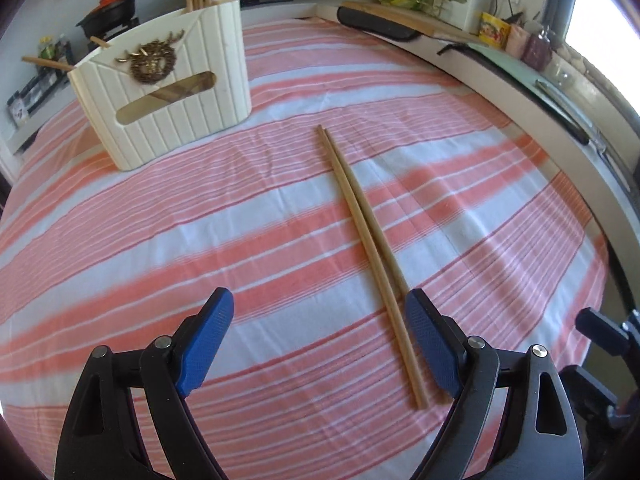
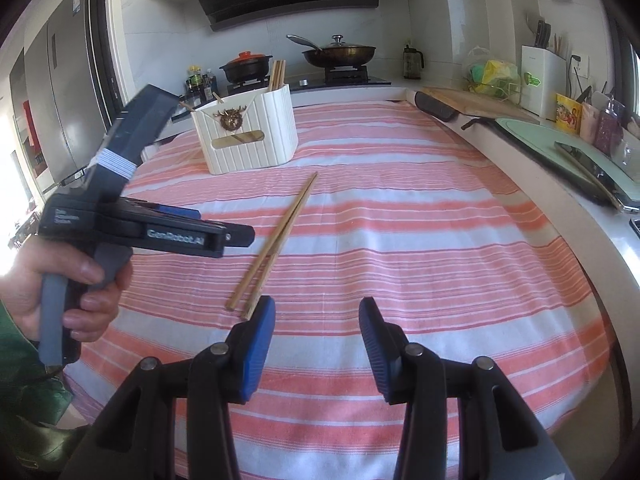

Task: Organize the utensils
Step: 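Close the left tool on one chopstick while the right tool grasps the other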

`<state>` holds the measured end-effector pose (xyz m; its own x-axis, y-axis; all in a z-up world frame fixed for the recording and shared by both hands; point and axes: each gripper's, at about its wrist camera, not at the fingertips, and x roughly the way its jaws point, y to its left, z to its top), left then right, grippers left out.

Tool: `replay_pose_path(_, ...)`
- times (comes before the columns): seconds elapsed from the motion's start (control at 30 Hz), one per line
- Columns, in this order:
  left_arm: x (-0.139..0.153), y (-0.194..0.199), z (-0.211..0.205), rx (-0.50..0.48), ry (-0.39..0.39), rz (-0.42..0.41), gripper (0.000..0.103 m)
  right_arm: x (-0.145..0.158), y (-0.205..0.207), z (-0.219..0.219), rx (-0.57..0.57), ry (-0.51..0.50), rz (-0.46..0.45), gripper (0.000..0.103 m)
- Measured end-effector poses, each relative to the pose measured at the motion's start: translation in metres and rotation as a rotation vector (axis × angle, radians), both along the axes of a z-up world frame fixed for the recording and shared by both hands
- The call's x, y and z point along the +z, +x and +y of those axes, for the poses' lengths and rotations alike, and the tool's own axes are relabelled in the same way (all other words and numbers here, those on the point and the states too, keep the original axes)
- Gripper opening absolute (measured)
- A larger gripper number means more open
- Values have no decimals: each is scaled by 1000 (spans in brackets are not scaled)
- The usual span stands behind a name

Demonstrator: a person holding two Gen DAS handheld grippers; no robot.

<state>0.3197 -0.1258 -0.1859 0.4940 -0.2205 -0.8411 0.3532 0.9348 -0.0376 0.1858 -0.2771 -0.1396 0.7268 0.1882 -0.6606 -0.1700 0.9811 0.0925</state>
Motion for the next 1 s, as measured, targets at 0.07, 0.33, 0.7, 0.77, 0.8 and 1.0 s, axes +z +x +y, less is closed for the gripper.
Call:
replay_pose_path(0.07, -6, 1, -6, -6, 26, -2, 88, -1, 0, -4, -8, 6, 6, 44)
replay_pose_path(0.33, -14, 6, -3, 24, 55, -23, 81, -5, 1, -15, -30, 29, 12, 44)
replay_pose_path(0.7, -8, -11, 36, 128, -9, -39, 5, -4, 0, -5, -13, 12, 15, 44)
replay_pose_path(0.77, -7, -26, 59, 184, -18, -41, 5, -2, -2, -3, -9, 2, 10, 44)
replay_pose_path(0.8, -7, -34, 71, 207, -18, -42, 5, 0, -3, -2, -7, -4, 7, 44)
replay_pose_path(1.0, -2, -75, 139, 381, -9, -19, 24, -1, -1, 8, 19, -20, 15, 44)
